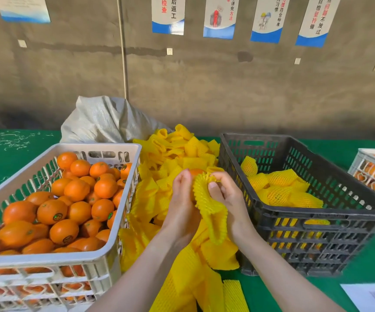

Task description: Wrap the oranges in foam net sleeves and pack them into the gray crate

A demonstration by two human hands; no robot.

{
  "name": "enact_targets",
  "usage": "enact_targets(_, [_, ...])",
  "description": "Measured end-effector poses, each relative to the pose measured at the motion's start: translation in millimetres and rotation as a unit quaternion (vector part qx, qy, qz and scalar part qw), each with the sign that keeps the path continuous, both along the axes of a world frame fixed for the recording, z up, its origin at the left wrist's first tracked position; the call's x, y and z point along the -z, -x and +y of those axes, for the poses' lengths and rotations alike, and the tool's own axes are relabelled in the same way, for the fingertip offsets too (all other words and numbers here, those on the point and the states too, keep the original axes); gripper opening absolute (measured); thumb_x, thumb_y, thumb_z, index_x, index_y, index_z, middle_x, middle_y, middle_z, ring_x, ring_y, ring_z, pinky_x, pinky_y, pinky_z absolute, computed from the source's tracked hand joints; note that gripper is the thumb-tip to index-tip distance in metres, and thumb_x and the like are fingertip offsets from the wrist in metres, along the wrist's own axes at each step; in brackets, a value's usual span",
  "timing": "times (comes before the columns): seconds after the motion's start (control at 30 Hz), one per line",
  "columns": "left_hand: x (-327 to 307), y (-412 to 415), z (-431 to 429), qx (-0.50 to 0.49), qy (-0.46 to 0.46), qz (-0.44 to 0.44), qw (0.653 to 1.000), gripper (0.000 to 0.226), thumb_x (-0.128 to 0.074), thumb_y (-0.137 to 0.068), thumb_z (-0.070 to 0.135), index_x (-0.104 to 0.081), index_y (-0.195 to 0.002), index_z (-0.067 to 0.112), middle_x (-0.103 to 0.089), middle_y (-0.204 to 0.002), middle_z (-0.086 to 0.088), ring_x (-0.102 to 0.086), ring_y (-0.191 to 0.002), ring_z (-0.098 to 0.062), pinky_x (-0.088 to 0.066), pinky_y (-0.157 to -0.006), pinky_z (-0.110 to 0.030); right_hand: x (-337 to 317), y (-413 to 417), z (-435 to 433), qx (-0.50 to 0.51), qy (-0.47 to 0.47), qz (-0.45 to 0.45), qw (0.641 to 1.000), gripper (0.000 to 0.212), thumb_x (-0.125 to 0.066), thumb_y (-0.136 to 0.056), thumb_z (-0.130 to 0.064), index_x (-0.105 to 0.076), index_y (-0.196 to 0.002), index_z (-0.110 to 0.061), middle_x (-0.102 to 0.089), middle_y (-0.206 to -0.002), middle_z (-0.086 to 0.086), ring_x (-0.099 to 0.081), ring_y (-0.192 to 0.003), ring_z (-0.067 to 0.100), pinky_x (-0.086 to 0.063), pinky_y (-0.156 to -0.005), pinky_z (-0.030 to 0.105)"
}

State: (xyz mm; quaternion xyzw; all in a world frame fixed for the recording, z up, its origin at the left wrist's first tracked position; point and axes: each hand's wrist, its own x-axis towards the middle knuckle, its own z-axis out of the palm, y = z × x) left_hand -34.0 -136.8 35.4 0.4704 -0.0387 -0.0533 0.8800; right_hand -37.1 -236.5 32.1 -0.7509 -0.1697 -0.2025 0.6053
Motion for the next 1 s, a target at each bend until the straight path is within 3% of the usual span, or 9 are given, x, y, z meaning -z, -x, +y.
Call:
enact_targets(0.1, [3,-3,-8,-0.070,-0.073,-0.062,0.993,0.060,-0.045,-0.077,0.056,-0.047,-0.124,0.018,-0.060,-0.110,-0.005,-0.061,-0.102,-0.017,-0.053,-0.082,-0.027,7,2,8,0.039,0.022,-0.023,0.999,0.011,-0.044,-0.099,-0.019,-0.051,-0.094,-0.027,-0.060,-0.088,-0.002,-0.058,-0.083,0.015,-0.047,-0.072,0.034])
enact_targets(0.2, [6,-7,-5,-0.079,-0.022,-0.089,0.993,0.027,-0.036,-0.098,0.031,-0.048,-0.090,0.009,-0.056,-0.077,-0.006,-0.056,-0.073,-0.017,-0.047,-0.071,-0.032,11,8,12,0.047,0.072,-0.043,0.995,0.011,-0.039,-0.098,-0.025,-0.047,-0.093,-0.030,-0.056,-0.076,0.002,-0.053,-0.068,0.017,-0.043,-0.062,0.041])
enact_targets(0.27, [9,-12,0,-0.090,-0.043,-0.086,0.991,0.038,-0.027,-0.104,0.026,-0.055,-0.088,0.007,-0.066,-0.073,-0.003,-0.064,-0.070,-0.012,-0.052,-0.065,-0.024,11,7,5,0.060,0.081,-0.050,0.994,0.010,-0.039,-0.098,-0.027,-0.048,-0.092,-0.028,-0.053,-0.074,0.007,-0.050,-0.065,0.018,-0.041,-0.059,0.040])
enact_targets(0.47, [8,-14,5,-0.001,-0.051,0.019,0.999,0.043,-0.033,-0.093,0.057,-0.064,-0.096,0.028,-0.075,-0.092,0.006,-0.071,-0.086,-0.013,-0.058,-0.067,-0.030,1,-12,-11,0.007,-0.151,0.090,0.984,0.019,-0.042,-0.097,-0.014,-0.055,-0.086,-0.010,-0.055,-0.089,0.011,-0.055,-0.079,0.016,-0.047,-0.073,0.034])
enact_targets(0.57, [6,-10,6,0.040,-0.049,0.021,0.998,0.049,-0.037,-0.079,0.066,-0.057,-0.111,0.034,-0.068,-0.113,0.005,-0.065,-0.105,-0.018,-0.055,-0.084,-0.036,5,-13,-10,-0.002,-0.179,0.112,0.978,0.025,-0.046,-0.094,-0.032,-0.059,-0.091,-0.010,-0.055,-0.104,0.017,-0.056,-0.101,0.030,-0.045,-0.093,0.045])
enact_targets(0.63, [5,-10,4,0.048,-0.055,0.007,0.997,0.053,-0.038,-0.073,0.068,-0.055,-0.112,0.037,-0.066,-0.117,0.007,-0.063,-0.110,-0.019,-0.052,-0.092,-0.040,2,-11,-4,-0.007,-0.192,0.116,0.975,0.057,-0.051,-0.088,-0.053,-0.059,-0.101,0.002,-0.055,-0.109,0.030,-0.052,-0.110,0.045,-0.042,-0.098,0.056])
enact_targets(0.77, [0,-19,2,-0.047,-0.098,0.007,0.994,0.045,-0.037,-0.081,0.066,-0.067,-0.083,0.032,-0.074,-0.085,0.009,-0.071,-0.084,-0.012,-0.057,-0.071,-0.029,-9,-11,7,0.022,-0.165,0.131,0.977,0.069,-0.052,-0.085,-0.058,-0.054,-0.100,0.010,-0.057,-0.106,0.031,-0.054,-0.105,0.045,-0.041,-0.094,0.061])
enact_targets(0.87, [3,-27,7,-0.177,-0.223,-0.076,0.956,0.054,-0.036,-0.081,0.066,-0.054,-0.055,0.022,-0.061,-0.059,0.002,-0.060,-0.062,-0.015,-0.048,-0.062,-0.031,-7,-13,10,0.036,-0.186,0.172,0.967,0.050,-0.043,-0.095,-0.043,-0.053,-0.101,0.006,-0.058,-0.109,0.029,-0.054,-0.108,0.043,-0.039,-0.097,0.059])
enact_targets(1.0, [10,-38,12,-0.281,-0.392,-0.198,0.853,0.048,-0.037,-0.088,0.057,-0.037,-0.056,0.020,-0.041,-0.053,0.005,-0.038,-0.052,-0.012,-0.030,-0.053,-0.027,-5,-17,13,0.032,-0.221,0.244,0.944,0.044,-0.035,-0.098,-0.045,-0.060,-0.105,-0.010,-0.063,-0.111,0.023,-0.058,-0.107,0.038,-0.043,-0.096,0.056])
